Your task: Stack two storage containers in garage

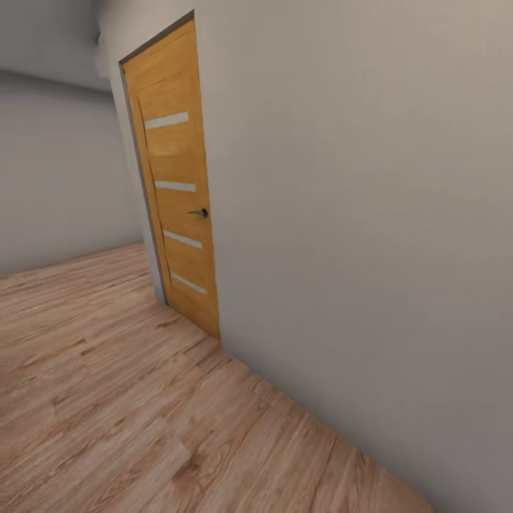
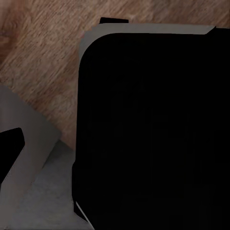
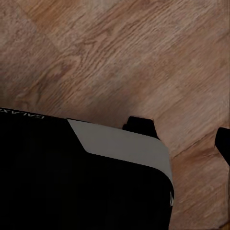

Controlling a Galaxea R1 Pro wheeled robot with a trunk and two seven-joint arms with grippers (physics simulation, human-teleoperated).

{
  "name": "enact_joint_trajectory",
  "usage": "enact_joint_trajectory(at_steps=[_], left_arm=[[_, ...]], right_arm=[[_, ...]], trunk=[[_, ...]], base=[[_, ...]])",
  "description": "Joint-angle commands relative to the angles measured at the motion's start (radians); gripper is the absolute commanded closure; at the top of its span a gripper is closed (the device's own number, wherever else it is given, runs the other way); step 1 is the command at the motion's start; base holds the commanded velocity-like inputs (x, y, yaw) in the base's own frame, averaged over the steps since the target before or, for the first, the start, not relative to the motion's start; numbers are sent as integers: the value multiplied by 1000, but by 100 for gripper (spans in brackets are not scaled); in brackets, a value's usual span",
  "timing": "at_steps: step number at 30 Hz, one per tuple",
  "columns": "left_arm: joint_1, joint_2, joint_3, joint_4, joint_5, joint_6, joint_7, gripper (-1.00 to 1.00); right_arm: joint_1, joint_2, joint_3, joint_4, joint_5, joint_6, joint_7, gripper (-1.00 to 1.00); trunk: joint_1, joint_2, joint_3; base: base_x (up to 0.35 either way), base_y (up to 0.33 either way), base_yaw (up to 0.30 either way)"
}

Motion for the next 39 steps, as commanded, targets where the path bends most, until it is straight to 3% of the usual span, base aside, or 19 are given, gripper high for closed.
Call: enact_joint_trajectory(at_steps=[1, 20, 39], left_arm=[[1, 0, 0, -2, 8, -1, 1, -100], [1, 0, 0, -2, 10, -1, 1, -100], [1, 0, 0, -2, 10, -1, 1, -100]], right_arm=[[-1, 1, 8, 3, -9, -5, -1, -100], [-1, 0, 8, 3, -9, -5, 2, -100], [-1, 0, 8, 3, -8, -6, 13, -100]], trunk=[[1, 0, -1], [1, 0, -1], [1, 0, -1]], base=[[322, 0, 276], [322, 0, 266], [322, 0, 19]])
